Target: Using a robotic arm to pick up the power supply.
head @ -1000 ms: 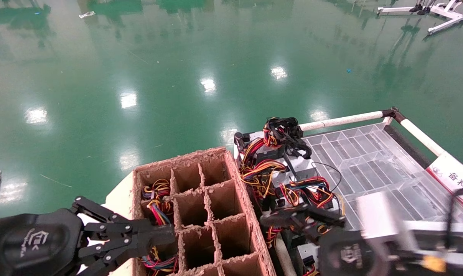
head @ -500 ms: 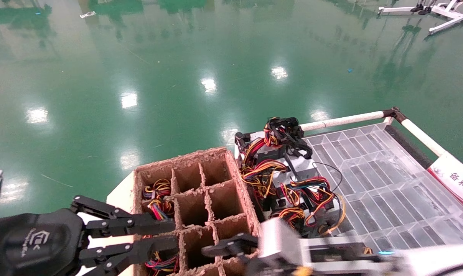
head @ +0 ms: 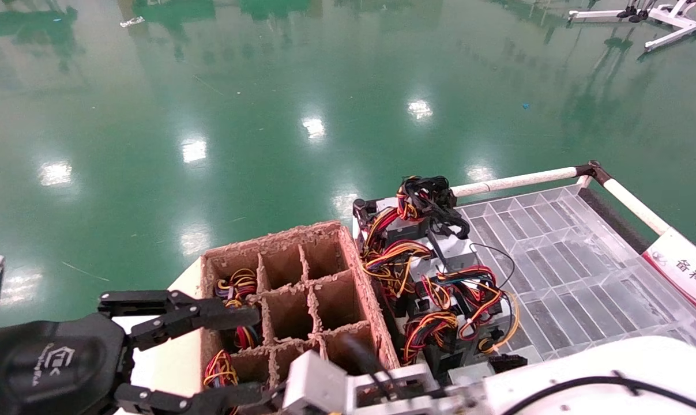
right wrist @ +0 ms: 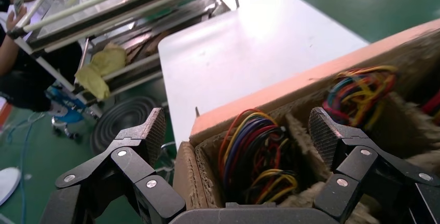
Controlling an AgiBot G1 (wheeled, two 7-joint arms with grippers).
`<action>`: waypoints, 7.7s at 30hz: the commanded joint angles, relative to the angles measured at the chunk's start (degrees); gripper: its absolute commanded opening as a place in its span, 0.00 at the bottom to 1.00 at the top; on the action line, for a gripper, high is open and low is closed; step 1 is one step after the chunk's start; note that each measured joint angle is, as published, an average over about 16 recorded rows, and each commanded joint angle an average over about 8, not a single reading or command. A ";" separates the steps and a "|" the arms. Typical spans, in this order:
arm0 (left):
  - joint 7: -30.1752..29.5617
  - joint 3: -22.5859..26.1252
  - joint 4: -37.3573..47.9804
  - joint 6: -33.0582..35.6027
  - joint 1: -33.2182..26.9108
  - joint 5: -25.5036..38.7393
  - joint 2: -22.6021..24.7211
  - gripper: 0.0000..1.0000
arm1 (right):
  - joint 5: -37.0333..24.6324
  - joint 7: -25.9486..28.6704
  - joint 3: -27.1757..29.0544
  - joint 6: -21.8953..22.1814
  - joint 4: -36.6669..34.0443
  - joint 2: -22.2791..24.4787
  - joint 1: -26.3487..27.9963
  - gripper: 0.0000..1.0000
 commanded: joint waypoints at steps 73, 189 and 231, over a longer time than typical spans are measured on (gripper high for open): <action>0.02 0.04 0.00 -0.02 -0.01 -0.03 -0.02 1.00 | 19.28 0.89 11.46 -4.54 -0.50 9.09 -4.05 0.00; 0.05 0.11 0.00 -0.04 -0.03 -0.07 -0.04 1.00 | -5.35 -31.57 8.98 34.61 -65.07 -5.73 38.14 0.00; 0.06 0.11 0.01 -0.06 -0.02 -0.08 -0.05 1.00 | 0.86 -31.59 13.25 35.48 -64.15 -3.62 31.32 1.00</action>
